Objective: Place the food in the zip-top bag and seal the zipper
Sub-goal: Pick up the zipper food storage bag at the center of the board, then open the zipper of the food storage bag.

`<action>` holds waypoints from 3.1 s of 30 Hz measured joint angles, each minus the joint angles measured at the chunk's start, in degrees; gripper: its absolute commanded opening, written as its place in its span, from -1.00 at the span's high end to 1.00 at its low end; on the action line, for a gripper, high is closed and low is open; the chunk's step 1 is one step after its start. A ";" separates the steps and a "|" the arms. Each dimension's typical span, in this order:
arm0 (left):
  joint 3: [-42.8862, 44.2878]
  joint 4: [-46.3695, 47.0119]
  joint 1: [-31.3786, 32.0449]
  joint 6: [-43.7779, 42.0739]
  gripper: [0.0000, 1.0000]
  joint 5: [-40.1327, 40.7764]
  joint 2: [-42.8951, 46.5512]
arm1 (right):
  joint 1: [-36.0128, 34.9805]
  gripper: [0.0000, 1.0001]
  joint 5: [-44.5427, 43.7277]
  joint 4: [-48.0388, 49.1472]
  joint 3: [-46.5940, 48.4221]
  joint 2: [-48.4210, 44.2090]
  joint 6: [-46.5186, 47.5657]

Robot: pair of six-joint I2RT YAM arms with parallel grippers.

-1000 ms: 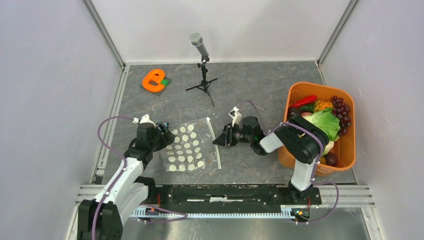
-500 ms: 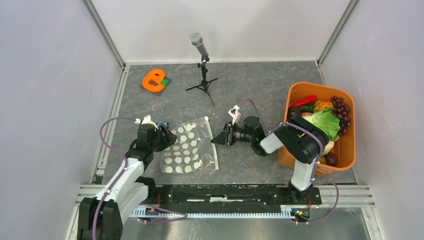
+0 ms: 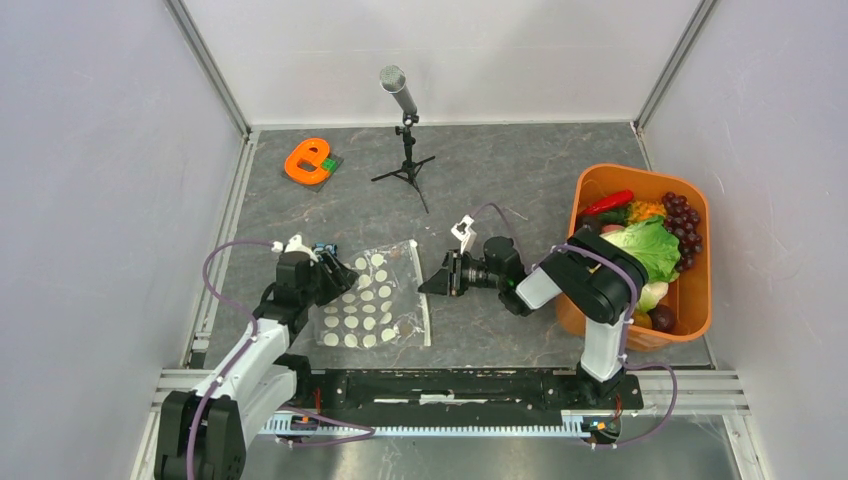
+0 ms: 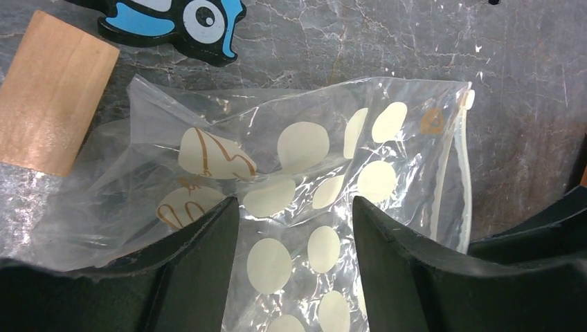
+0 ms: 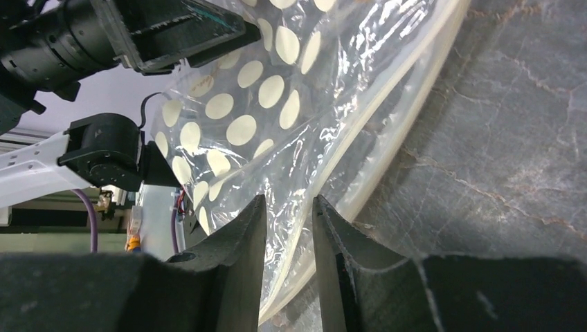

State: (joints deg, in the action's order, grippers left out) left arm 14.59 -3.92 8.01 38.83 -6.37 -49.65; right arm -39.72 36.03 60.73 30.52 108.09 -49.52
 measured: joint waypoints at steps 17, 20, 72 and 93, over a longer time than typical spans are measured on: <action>0.00 1.25 0.00 0.39 -0.33 -0.50 -1.09 | -1.84 0.33 -1.16 5.14 0.48 5.81 -4.48; 0.00 1.33 -0.02 0.39 -0.33 -1.05 -1.31 | -2.14 0.32 -2.60 5.70 0.48 6.29 -5.16; 39.17 -9.40 32.92 -6.86 -0.28 3.32 -15.56 | -6.01 0.99 -34.91 -32.35 -4.22 -40.00 26.49; 45.59 -11.13 43.30 -9.07 -0.16 15.54 -30.53 | -8.20 0.98 -36.76 -34.95 -4.22 -40.54 26.88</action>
State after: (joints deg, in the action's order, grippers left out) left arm 60.18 -15.05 51.31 29.76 9.17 -80.18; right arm -47.92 -0.73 25.78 26.30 67.55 -22.63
